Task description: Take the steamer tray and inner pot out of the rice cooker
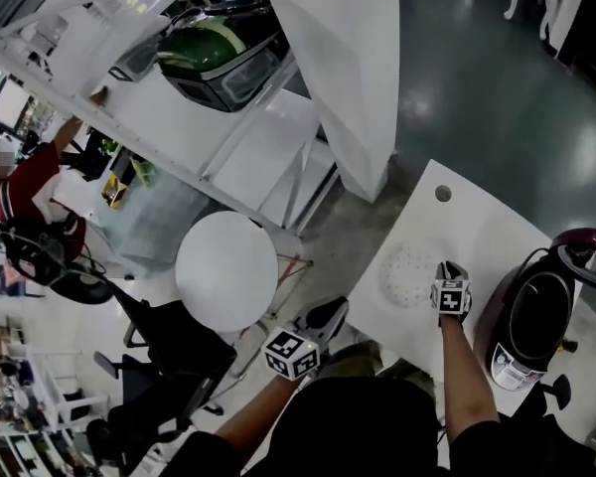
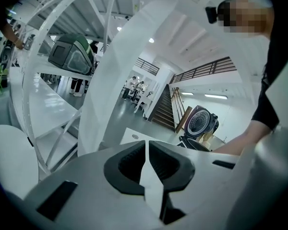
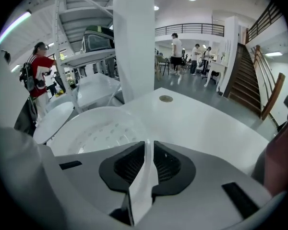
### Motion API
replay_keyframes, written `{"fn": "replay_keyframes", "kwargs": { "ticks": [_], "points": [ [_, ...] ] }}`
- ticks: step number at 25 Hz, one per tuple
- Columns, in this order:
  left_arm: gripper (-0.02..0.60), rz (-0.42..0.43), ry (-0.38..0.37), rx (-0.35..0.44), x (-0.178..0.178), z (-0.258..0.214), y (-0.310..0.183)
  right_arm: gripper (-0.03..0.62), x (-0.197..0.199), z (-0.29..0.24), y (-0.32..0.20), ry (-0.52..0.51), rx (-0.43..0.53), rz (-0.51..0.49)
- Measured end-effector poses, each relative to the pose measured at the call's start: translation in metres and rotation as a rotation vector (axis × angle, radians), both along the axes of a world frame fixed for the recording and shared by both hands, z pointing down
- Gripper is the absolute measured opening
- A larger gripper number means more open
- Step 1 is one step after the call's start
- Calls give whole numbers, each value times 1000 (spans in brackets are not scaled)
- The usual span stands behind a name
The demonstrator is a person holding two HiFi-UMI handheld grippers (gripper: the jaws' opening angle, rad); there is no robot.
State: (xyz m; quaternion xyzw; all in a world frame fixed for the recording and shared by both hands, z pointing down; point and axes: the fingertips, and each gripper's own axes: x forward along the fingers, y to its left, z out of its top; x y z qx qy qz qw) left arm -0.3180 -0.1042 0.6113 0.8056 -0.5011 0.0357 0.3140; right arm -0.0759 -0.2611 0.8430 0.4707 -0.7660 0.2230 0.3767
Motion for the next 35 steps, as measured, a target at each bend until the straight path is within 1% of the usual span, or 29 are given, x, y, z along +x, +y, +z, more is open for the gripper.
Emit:
{"fn": "replay_keyframes", "kwargs": {
  "ticks": [1,3,4,9,12,15,16,19,21,24,27,29,33,35],
  "points": [
    [20,3,-3,2,0,0,-1,29,0,-7,-2,-10,32,6],
    [20,8,-7,4,-1,3,-3,75,-1,-26,-2,-37,79,16],
    [20,11,-7,2,1,5,-5,84,-1,-37,-1,-53,94,22],
    [20,38,21,0,26,7,-9,84,3,-91,12,-131,149,58],
    [20,69,46,22,56,0,-14,83,8,-132,21,-184,184,78],
    [20,117,69,46,94,-9,-25,81,21,-181,33,-240,239,108],
    [20,128,69,56,109,-12,-29,81,27,-197,40,-261,255,124],
    [20,138,26,100,150,-24,-44,82,54,-235,60,-332,280,182],
    [20,174,26,120,183,-31,-51,83,78,-254,71,-367,291,207],
    [21,271,42,126,242,-39,-55,83,132,-281,80,-360,340,247],
    [21,349,48,131,294,-44,-57,83,198,-297,89,-312,385,313],
    [21,386,55,138,322,-47,-61,81,238,-298,95,-270,396,348],
    [21,437,44,142,369,-45,-72,83,315,-291,105,-193,386,401],
    [21,451,36,146,389,-43,-79,83,347,-286,107,-170,373,417]
  ]
}}
